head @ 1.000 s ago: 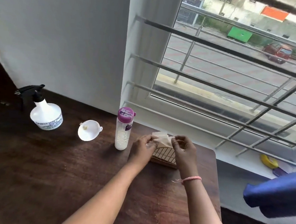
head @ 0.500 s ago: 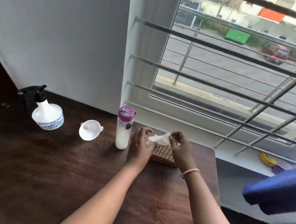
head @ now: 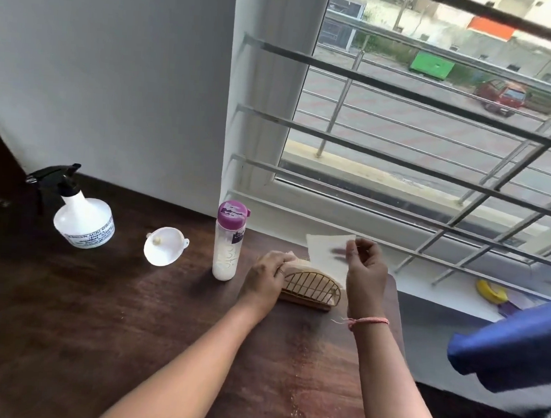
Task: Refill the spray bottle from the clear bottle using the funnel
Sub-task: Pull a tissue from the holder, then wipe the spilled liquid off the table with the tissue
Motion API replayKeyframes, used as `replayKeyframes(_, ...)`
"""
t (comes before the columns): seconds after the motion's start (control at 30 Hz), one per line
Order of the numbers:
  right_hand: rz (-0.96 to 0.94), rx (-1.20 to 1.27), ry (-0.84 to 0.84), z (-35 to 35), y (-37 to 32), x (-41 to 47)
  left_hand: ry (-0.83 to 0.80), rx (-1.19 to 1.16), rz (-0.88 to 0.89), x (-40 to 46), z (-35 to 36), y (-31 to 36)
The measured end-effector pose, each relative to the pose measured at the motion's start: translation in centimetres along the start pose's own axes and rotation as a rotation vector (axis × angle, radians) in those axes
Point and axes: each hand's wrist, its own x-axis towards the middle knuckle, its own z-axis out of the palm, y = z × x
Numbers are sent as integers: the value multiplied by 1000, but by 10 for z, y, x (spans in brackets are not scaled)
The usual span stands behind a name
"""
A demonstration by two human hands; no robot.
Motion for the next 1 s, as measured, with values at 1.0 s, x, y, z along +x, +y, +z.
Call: replayKeyframes(1.0, -360, -936, -600, -41, 142, -210, -255, -281, -742, -144, -8, -3)
